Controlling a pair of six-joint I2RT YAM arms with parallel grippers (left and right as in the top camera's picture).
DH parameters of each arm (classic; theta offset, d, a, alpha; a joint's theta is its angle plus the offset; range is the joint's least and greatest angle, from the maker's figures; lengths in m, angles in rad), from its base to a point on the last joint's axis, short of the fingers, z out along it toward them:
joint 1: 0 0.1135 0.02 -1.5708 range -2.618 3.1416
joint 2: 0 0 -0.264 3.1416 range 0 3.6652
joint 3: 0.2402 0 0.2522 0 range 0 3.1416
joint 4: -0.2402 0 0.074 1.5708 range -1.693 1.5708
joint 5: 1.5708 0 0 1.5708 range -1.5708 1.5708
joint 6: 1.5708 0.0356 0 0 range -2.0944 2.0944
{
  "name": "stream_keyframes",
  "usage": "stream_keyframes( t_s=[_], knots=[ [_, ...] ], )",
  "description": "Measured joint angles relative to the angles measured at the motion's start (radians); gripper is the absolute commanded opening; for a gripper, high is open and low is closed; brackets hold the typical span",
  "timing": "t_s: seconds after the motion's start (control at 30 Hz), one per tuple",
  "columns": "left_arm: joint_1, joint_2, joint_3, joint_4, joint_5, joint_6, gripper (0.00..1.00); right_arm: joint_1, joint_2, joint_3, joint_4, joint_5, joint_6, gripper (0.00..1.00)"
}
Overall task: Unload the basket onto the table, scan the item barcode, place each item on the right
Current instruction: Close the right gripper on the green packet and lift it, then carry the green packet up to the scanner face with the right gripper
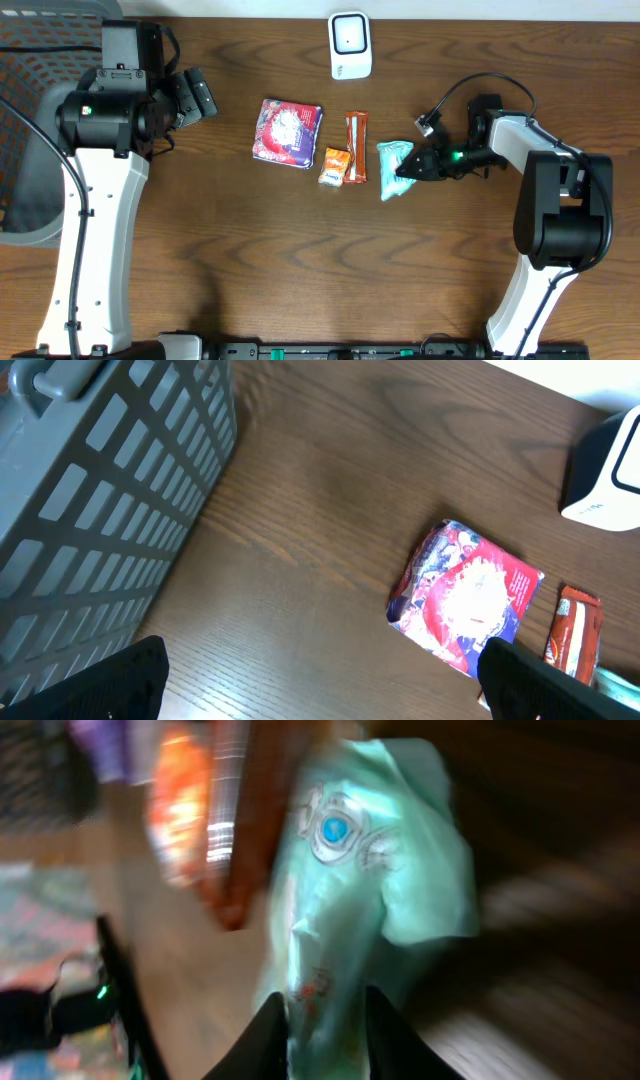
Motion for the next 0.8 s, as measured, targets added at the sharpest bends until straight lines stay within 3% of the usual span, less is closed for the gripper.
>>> stream_keyframes(
  t_s=[0.1,0.5,0.6,0.8],
  knots=[
    [0.000,0.000,0.000,0.000,0.000,0.000,0.98,-0.001,0.000,0.005,-0.012,0.095,0.105,0.39],
    [0.000,0.000,0.000,0.000,0.000,0.000,0.98,0.003,0.001,0.322,-0.402,0.404,0.245,0.43],
    [0.000,0.000,0.000,0.000,0.000,0.000,0.98,0.019,0.001,0.413,-0.452,0.433,0.260,0.43],
    [0.000,0.000,0.000,0.000,0.000,0.000,0.98,0.101,0.001,0.434,-0.451,0.512,0.293,0.43]
  ],
)
